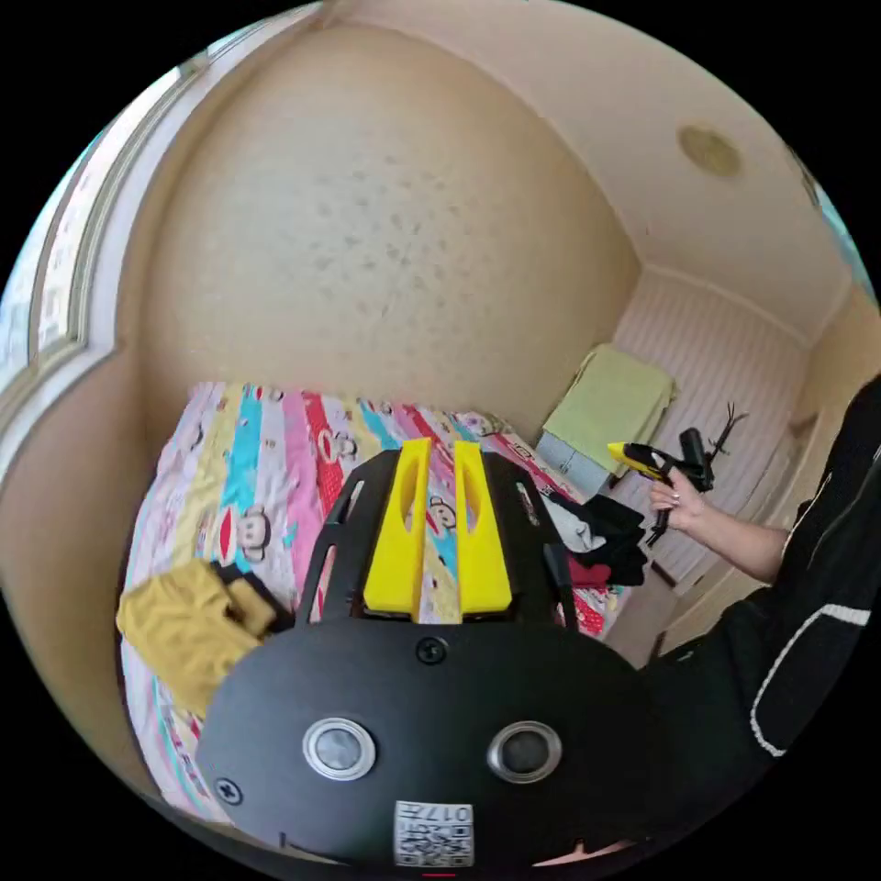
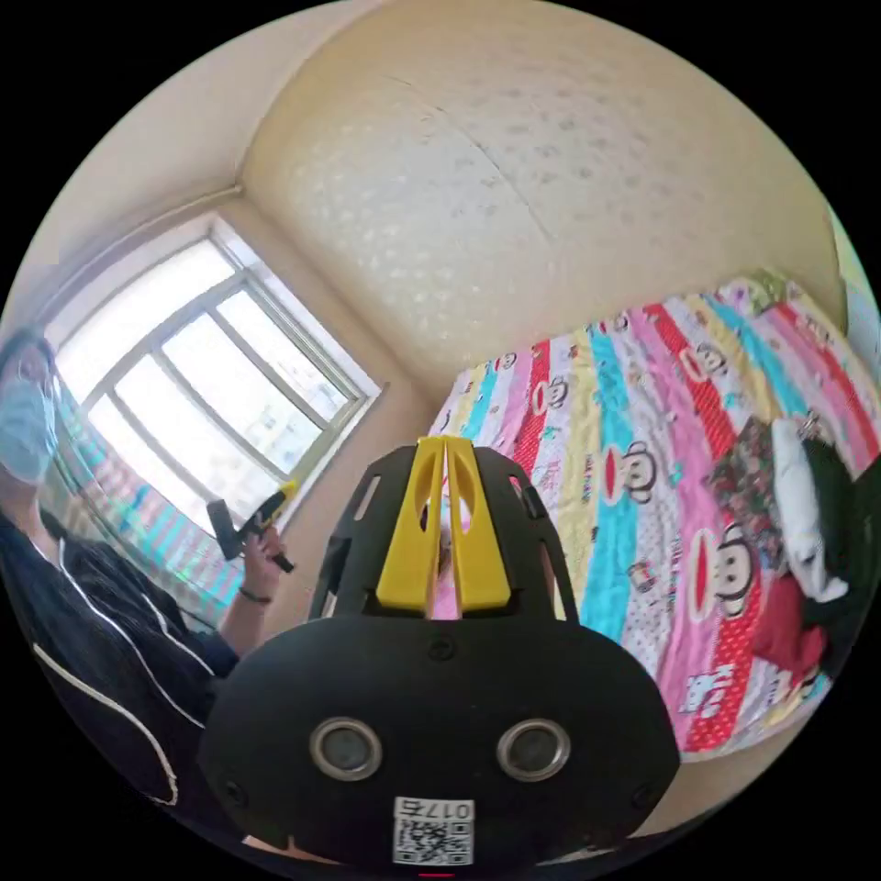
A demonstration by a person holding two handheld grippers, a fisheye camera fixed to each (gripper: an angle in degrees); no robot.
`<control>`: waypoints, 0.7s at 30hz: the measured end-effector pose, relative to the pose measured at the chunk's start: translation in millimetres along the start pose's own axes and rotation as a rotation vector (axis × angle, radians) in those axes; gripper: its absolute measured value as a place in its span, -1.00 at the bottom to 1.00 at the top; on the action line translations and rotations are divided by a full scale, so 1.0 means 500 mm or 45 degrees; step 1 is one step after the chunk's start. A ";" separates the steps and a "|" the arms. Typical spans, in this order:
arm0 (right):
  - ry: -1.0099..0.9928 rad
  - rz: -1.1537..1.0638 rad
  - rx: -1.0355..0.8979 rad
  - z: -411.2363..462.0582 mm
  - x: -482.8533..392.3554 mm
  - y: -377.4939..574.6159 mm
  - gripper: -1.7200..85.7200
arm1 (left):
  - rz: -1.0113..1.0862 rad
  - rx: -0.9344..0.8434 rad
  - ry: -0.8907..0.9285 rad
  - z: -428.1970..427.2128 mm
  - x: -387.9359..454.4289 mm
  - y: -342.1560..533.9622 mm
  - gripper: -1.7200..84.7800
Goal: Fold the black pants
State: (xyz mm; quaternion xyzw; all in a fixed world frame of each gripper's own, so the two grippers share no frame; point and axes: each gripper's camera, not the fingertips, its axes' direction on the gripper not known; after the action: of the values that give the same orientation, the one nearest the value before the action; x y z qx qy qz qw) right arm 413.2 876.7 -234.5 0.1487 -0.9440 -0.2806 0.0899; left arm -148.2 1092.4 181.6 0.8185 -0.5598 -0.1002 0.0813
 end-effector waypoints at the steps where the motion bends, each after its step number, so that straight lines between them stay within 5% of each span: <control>1: 0.096 -0.067 0.029 -0.025 -0.037 0.000 -0.94 | 0.166 0.077 0.026 0.061 0.104 0.028 -0.83; 4: 0.518 -0.255 0.213 -0.139 -0.168 0.015 -0.94 | 0.428 0.257 0.291 0.219 0.309 0.152 -0.85; 8: 0.474 -0.242 0.412 -0.297 -0.204 0.022 -0.91 | 0.361 0.303 0.834 0.426 0.454 0.331 -0.66; 11: 0.512 -0.179 0.418 -0.390 -0.187 0.019 -0.90 | 0.368 0.373 0.976 0.513 0.525 0.462 -0.68; 15: 0.759 -0.370 0.392 -0.473 -0.227 0.000 -0.91 | 0.729 0.430 0.761 0.553 0.661 0.612 -0.79; 19: 0.956 -0.546 0.344 -0.492 -0.264 -0.039 -0.91 | 0.932 0.354 0.124 0.671 0.814 0.790 -0.96; 21: 0.831 -0.563 0.399 -0.494 -0.244 -0.068 -0.90 | 0.895 0.296 0.229 0.763 0.820 0.866 -0.97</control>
State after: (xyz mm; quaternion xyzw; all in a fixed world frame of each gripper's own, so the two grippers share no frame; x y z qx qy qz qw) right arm 598.4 765.8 -59.6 0.4406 -0.8426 -0.0844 0.2978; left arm -490.6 546.1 -110.7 0.5858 -0.8047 0.0702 0.0661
